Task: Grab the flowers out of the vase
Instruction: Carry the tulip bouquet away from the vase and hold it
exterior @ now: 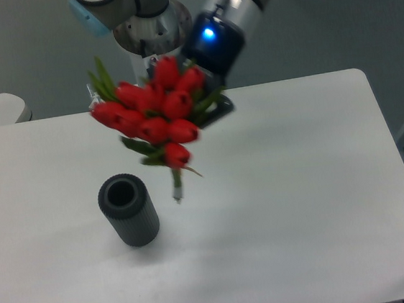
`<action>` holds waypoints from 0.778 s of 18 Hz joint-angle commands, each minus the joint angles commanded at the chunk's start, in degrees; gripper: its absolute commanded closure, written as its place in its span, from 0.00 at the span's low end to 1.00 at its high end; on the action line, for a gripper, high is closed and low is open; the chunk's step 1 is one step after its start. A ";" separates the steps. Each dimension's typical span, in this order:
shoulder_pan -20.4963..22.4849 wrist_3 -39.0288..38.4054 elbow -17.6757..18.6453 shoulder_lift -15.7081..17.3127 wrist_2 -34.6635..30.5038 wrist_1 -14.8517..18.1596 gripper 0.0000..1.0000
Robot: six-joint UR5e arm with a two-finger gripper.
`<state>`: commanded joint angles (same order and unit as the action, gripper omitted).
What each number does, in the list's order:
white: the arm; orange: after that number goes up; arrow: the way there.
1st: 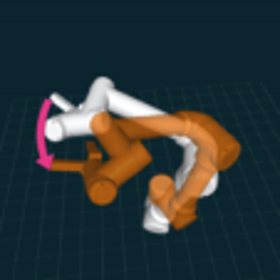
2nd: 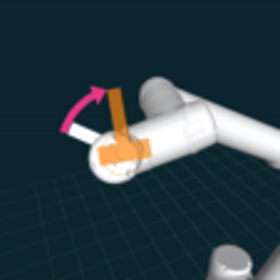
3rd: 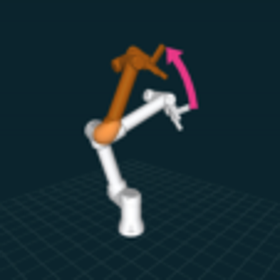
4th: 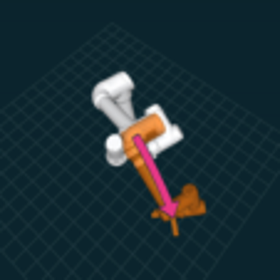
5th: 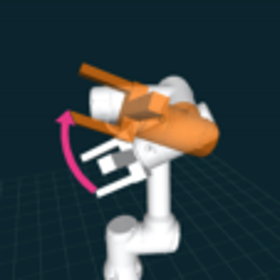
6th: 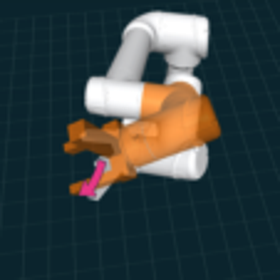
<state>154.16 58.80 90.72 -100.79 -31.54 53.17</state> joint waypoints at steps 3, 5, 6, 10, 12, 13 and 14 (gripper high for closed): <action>0.00 0.00 -3.70 -5.19 -2.91 -0.26 0.71; 0.26 0.09 -5.20 -7.13 -4.05 -0.44 0.71; 0.44 0.09 -5.81 -7.92 -4.32 -0.35 0.71; 1.85 0.09 -8.89 -12.31 -4.32 -0.61 0.71; 1.58 0.44 -9.07 -13.98 -4.41 -0.70 0.71; 1.32 0.87 -9.24 -14.69 -5.11 -1.05 0.71; 1.06 0.97 -9.33 -14.70 -6.33 -1.14 0.71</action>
<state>155.22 59.76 81.39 -115.49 -37.87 52.03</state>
